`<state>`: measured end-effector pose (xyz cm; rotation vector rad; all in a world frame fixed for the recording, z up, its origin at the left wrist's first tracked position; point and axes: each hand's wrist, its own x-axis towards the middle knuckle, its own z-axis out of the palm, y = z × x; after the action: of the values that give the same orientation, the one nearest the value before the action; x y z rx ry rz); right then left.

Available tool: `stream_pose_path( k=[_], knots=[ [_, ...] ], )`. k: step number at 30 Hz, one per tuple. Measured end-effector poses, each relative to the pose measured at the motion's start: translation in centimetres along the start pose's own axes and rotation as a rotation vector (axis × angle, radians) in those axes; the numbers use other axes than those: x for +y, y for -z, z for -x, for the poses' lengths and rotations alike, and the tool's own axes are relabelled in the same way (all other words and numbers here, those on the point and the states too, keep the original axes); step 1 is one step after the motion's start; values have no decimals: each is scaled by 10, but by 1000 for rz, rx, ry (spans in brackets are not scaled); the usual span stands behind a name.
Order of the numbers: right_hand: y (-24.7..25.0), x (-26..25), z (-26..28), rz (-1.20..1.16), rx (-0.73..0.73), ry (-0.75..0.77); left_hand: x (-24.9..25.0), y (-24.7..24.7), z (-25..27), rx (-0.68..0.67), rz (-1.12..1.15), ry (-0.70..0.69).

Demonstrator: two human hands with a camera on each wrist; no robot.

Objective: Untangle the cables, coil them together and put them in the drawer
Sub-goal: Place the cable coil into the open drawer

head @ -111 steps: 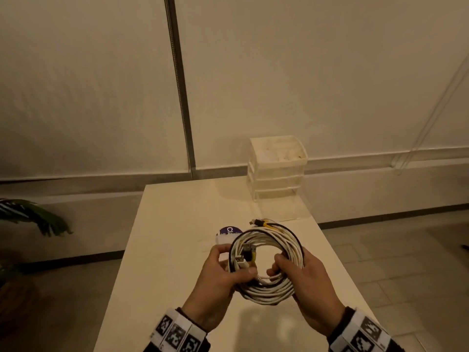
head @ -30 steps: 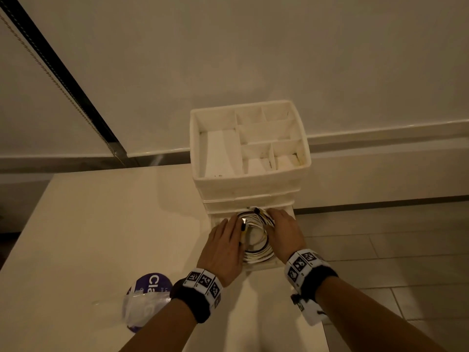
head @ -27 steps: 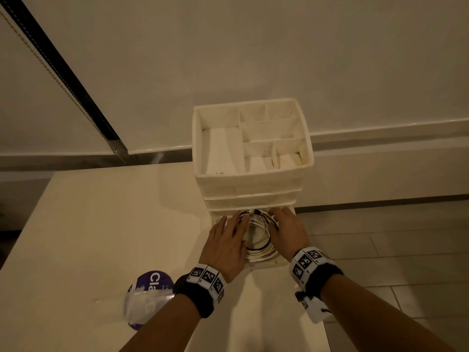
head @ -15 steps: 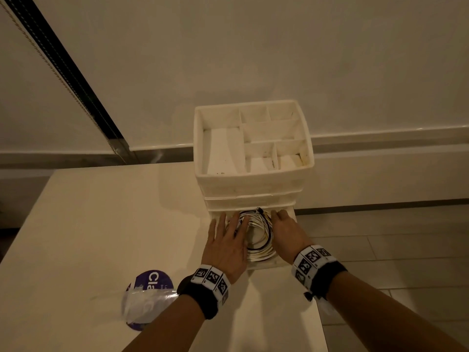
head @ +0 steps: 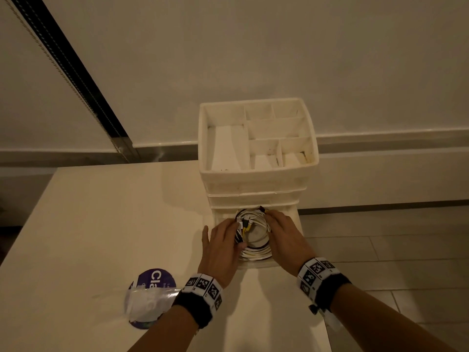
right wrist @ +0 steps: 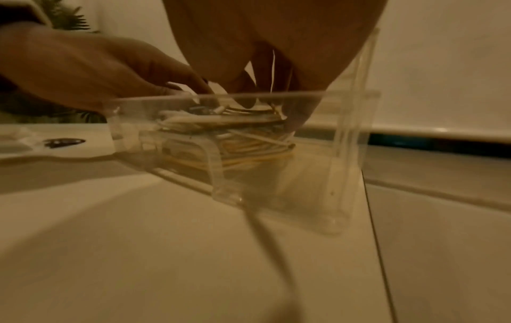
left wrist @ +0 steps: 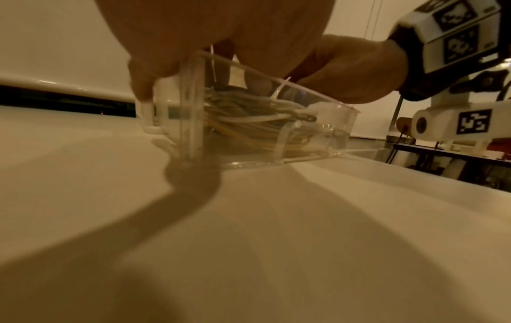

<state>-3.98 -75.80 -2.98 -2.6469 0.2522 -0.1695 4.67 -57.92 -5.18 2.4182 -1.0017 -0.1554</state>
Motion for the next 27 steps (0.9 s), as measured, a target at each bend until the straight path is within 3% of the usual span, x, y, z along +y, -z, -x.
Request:
stream_pose_path(
  k=[7, 9, 13, 15, 19, 21, 24, 26, 27],
  knots=[
    [-2, 7, -2, 175, -172, -76, 6, 4, -5, -77, -284, -117],
    [2, 3, -4, 217, -207, -97, 9, 6, -6, -113, -324, -85],
    [3, -11, -13, 206, -238, -278, 16, 4, -6, -153, -341, -8],
    [0, -14, -17, 159, -248, -329, 21, 6, -11, -244, -348, 19],
    [6, -13, -10, 59, -271, -304, 26, 11, -18, -361, -317, 32],
    [22, -7, -4, -42, -151, -226, 22, 20, -13, -231, -184, 47],
    [52, 18, 5, -89, 170, -202, 7, 35, -7, 195, 224, 126],
    [64, 41, 1, -159, 218, -361, -8, 41, -13, 311, 367, 238],
    [68, 50, -2, -258, 137, -495, -13, 44, -20, 256, 450, 340]
  ],
)
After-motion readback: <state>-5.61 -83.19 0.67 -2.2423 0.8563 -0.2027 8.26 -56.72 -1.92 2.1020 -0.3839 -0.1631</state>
